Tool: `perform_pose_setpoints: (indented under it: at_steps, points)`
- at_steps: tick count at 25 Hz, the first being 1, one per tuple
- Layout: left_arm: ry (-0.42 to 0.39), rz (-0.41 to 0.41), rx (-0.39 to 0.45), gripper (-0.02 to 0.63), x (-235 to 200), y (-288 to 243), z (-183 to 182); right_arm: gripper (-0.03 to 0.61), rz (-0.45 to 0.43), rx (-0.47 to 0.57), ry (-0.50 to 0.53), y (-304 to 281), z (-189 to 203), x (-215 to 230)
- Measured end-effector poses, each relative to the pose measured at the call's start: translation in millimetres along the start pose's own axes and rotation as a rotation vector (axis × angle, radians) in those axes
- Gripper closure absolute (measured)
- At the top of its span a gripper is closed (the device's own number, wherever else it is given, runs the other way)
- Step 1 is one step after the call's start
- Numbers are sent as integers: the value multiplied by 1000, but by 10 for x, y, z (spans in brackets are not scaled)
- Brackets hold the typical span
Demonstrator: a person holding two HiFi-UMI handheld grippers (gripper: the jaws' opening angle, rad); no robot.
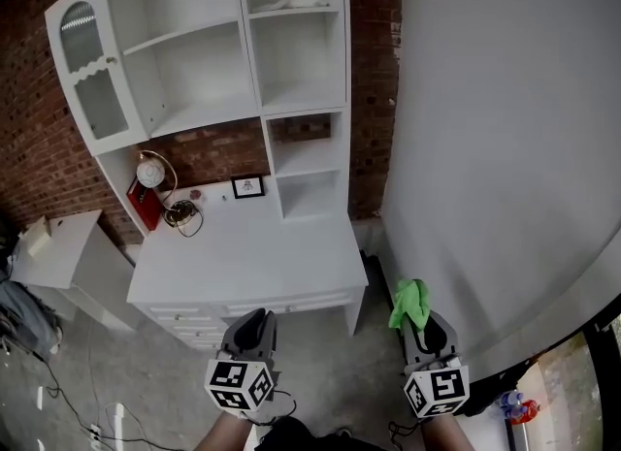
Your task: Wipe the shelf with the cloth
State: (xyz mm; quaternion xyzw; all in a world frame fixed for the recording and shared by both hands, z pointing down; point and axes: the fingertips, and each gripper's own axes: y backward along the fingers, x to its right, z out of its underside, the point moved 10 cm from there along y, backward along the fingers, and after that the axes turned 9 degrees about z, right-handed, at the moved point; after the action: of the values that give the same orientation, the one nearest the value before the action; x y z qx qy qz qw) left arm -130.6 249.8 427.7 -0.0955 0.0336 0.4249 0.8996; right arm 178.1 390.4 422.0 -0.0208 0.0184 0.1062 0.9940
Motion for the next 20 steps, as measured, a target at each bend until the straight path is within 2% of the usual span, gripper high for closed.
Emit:
perform_pose_setpoints:
  at_steps: [8,15,20]
  points:
    - [3,-30,-3,558,-174,-258,-53,468,-15,-23,-22,-319,86,86]
    - [38,17,-1,558,-590,-878,-17,468,32,-63,12,-862,158,94]
    - [55,54,7,558,-1040,-1360,-170,468,57,-75,45,-1436,27,-20]
